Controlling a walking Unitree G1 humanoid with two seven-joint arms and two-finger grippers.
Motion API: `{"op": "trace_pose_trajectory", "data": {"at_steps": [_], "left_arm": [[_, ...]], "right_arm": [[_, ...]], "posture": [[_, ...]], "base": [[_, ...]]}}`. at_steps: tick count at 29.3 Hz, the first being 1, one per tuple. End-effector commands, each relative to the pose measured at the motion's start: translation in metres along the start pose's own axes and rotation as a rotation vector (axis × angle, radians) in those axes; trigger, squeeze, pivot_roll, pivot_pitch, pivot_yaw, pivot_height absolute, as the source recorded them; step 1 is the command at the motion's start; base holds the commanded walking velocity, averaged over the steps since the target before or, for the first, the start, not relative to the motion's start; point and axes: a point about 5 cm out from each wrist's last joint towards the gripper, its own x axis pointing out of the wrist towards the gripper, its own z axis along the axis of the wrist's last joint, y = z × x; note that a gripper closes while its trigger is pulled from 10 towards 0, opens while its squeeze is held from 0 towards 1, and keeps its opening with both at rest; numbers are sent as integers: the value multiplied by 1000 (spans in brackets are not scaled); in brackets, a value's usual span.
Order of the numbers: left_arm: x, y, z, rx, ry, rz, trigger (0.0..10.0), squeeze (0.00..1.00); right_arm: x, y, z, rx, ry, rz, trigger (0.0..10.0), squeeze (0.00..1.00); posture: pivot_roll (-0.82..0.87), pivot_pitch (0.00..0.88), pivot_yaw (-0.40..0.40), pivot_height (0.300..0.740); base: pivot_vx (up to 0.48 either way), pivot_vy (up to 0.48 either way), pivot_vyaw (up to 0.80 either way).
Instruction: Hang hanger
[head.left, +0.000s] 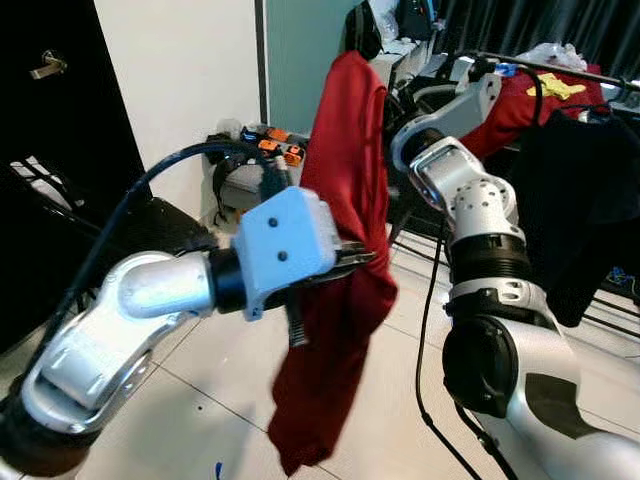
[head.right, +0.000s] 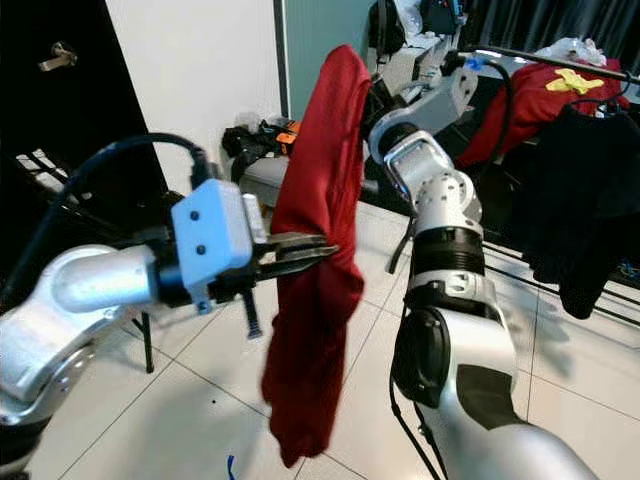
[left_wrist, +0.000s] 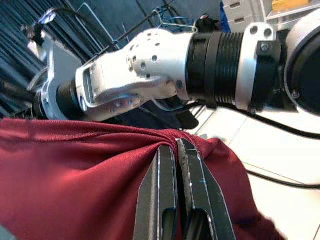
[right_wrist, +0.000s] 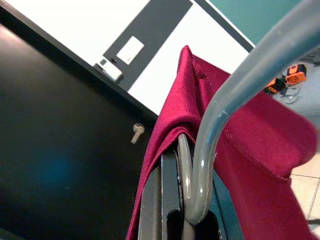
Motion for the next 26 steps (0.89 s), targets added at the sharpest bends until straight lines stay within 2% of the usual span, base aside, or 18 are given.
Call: {"op": "trace_pose_trajectory", "data": {"at_steps": [1, 7, 8, 9, 13, 17, 19, 20, 22, 24, 26], "left_arm": [[11, -8, 8, 12, -53, -56, 10000, 0], [16, -5, 4, 30, -26, -12, 10000, 0], [18, 2, -1, 16, 8, 41, 10000, 0], [17, 11, -8, -4, 55, 103, 10000, 1000], [11, 23, -13, -33, 106, 179, 10000, 1000], [-2, 28, -2, -33, 79, 166, 10000, 1000], [-4, 28, -1, -32, 74, 165, 10000, 1000], [-9, 34, 3, -32, 57, 193, 10000, 1000], [-9, 34, 3, -32, 57, 193, 10000, 1000], [-25, 51, 10, -12, 44, 292, 10000, 1000], [-25, 51, 10, -12, 44, 292, 10000, 1000]], "right_arm": [[-1, 4, 5, -39, -34, 6, 10000, 0], [0, 4, 1, -57, -18, 5, 10000, 0], [0, 4, -2, -67, -4, 8, 10000, 0], [-1, 7, -9, -100, 28, 27, 10000, 0], [-1, 12, -18, -160, 85, 75, 10000, 0], [-4, 15, -20, -258, 156, 162, 10000, 0], [-5, 15, -20, -275, 169, 177, 10000, 0], [-8, 16, -20, -318, 215, 240, 10000, 0], [-8, 16, -20, -318, 215, 240, 10000, 0], [-27, 14, -17, -432, 357, 431, 10000, 0], [-27, 14, -17, -432, 357, 431, 10000, 0]], "posture": [[-22, 0, -48, 740], [-20, 0, -48, 740], [-19, 0, -49, 740], [-20, 0, -48, 740], [-20, 0, -47, 740], [-16, 0, -47, 740], [-16, 0, -47, 740], [-16, 0, -46, 740], [-16, 0, -46, 740], [-18, 0, -51, 740], [-18, 0, -51, 740]], "base": [[0, 0, 0], [0, 0, 0], [0, 0, 0], [0, 0, 0], [0, 0, 0], [0, 0, 0], [0, 0, 0], [0, 0, 0], [0, 0, 0], [0, 0, 0], [0, 0, 0]]}}
